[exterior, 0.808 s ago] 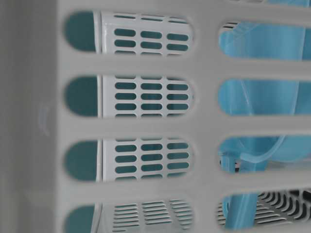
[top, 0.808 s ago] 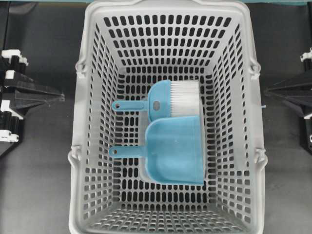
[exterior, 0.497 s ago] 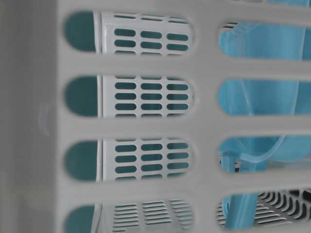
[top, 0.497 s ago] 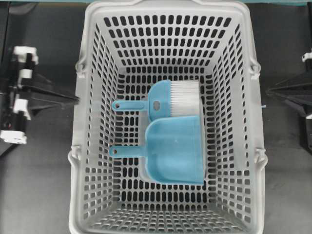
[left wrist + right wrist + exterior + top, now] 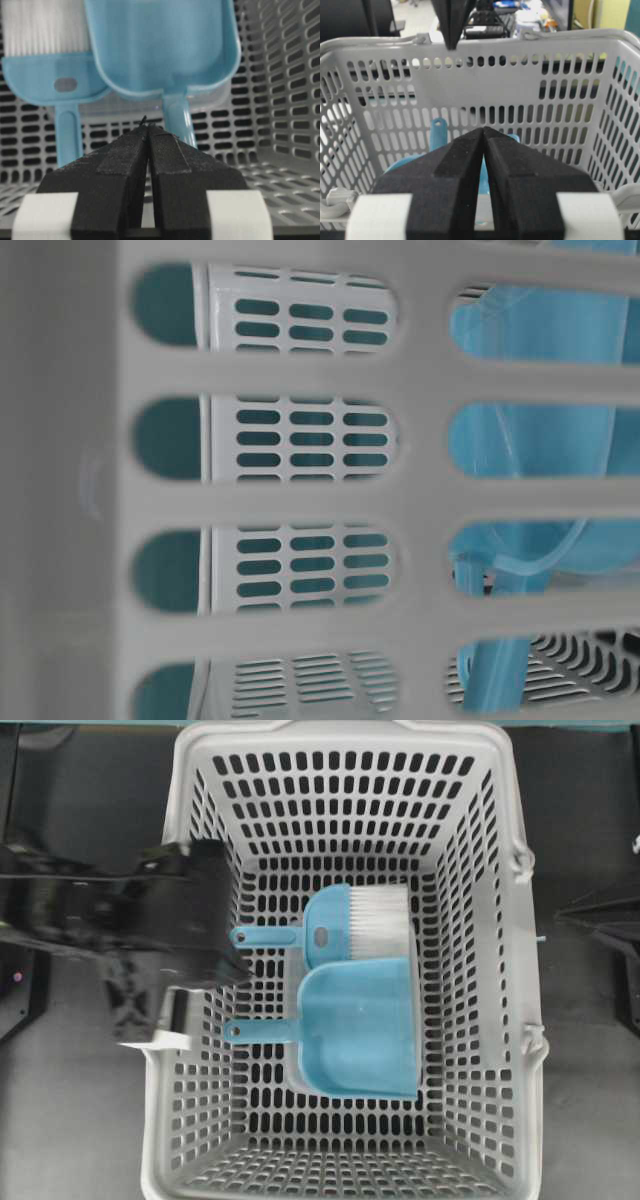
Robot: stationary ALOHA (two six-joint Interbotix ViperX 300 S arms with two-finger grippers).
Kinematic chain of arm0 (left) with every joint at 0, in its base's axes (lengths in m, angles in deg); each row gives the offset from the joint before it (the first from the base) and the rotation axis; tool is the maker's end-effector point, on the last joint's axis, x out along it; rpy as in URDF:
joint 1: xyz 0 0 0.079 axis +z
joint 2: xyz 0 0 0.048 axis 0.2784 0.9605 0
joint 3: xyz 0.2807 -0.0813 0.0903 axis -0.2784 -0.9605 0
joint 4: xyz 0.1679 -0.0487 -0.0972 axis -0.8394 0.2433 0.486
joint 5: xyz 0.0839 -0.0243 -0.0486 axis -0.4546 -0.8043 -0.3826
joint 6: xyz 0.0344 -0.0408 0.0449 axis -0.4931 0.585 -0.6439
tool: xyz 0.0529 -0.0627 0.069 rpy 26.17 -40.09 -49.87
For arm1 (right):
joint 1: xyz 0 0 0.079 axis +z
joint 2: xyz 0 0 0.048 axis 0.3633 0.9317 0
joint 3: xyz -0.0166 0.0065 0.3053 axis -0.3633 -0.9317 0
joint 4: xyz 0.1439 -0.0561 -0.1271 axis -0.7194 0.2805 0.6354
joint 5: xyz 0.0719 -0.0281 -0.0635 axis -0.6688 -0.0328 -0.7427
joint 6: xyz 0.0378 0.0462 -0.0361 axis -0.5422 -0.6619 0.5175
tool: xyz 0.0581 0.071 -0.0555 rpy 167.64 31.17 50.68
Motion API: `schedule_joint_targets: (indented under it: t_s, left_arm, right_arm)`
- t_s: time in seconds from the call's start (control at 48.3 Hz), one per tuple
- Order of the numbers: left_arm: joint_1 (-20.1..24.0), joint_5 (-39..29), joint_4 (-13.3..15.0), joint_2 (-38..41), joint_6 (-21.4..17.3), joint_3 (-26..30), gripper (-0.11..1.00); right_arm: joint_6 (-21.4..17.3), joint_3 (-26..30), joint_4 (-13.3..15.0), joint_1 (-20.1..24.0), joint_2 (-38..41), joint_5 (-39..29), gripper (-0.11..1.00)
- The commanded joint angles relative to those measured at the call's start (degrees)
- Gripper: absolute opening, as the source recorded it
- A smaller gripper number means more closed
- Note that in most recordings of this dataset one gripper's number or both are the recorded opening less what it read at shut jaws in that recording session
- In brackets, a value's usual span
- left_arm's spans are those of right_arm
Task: Pick up the dustpan from the shopping basket with the left arm.
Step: 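Move the left gripper over the basket toward the blue dustpan handle, then lower the left gripper and close it on the dustpan's handle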
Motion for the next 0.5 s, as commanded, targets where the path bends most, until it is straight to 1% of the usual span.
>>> schedule_joint_targets:
  t_s: [0.0,0.062,0.124,0.186,0.29,0.352,0.414,0.477]
  left_arm:
    - [-0.2,-3.0,-0.2,3.0,0.4,4.9,0.0]
    - [-0.3,-4.7,-0.2,4.7,0.0,6.4,0.0]
    - [-0.4,-6.2,-0.2,6.2,0.1,7.3,0.0]
    - [-0.8,-7.2,-0.2,7.6,0.1,7.9,0.0]
    - [-1.6,-7.6,-0.2,9.4,0.3,8.5,0.0]
    - [-1.7,-7.5,-0.2,10.0,0.6,8.6,0.0]
    - [-1.8,-7.8,-0.2,10.7,0.7,8.6,0.0]
    - [-1.8,-8.3,-0.2,11.4,0.8,8.4,0.0]
  right_arm:
    - [-0.1,1.4,-0.2,0.1,-0.1,-0.1,0.0]
    - [-0.1,1.4,-0.2,0.1,-0.3,-0.2,0.01]
    - [-0.2,1.4,-0.2,0.1,-0.3,-0.4,0.08]
    - [-0.2,1.4,-0.2,0.1,-0.3,-0.6,0.24]
    - [-0.3,1.2,-0.2,0.1,-0.4,-0.8,0.55]
    - [-0.3,1.2,-0.2,0.1,-0.4,-0.7,0.71]
    - [-0.3,1.2,-0.2,0.2,-0.4,-0.8,0.8]
    - [-0.3,1.3,-0.2,0.1,-0.5,-0.8,0.8]
